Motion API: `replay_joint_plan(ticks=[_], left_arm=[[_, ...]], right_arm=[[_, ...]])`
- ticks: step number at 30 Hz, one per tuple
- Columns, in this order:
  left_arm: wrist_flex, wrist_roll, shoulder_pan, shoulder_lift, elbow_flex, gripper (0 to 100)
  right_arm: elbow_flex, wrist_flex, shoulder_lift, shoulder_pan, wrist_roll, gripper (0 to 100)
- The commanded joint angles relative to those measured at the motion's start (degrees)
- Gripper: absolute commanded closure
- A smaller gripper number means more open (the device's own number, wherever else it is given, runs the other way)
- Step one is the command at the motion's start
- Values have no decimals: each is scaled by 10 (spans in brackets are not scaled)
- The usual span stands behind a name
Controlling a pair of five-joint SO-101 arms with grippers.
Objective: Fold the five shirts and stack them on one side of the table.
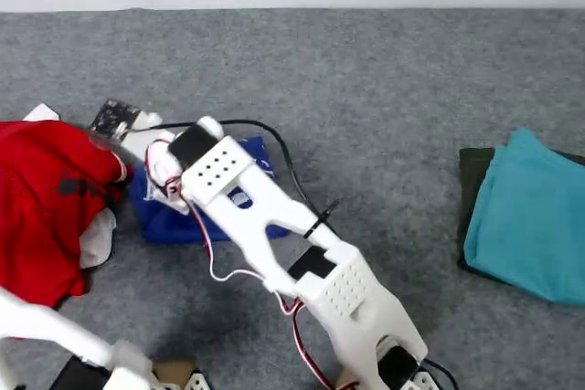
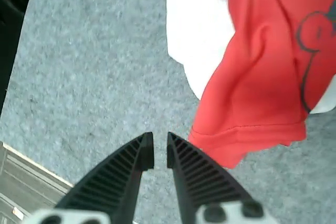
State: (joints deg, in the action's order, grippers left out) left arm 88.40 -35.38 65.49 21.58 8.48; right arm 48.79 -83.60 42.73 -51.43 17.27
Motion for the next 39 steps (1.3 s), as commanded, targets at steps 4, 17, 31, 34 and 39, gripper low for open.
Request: replay_joint_plan(ticks=[4, 17, 31, 34, 39], left_arm=[[-22, -8, 5, 0, 11, 949], [-22, -26, 40, 4, 8, 949], [-20, -26, 90, 4, 11, 949], [-18, -26, 91, 4, 11, 949], [-20, -25, 90, 4, 11, 949]], right_arm=[[56, -10, -8, -57, 6, 781], [226, -191, 43, 121, 114, 992], [229, -131, 189, 117, 164, 988], [237, -157, 183, 63, 164, 988], [271, -195, 141, -3, 161, 988]])
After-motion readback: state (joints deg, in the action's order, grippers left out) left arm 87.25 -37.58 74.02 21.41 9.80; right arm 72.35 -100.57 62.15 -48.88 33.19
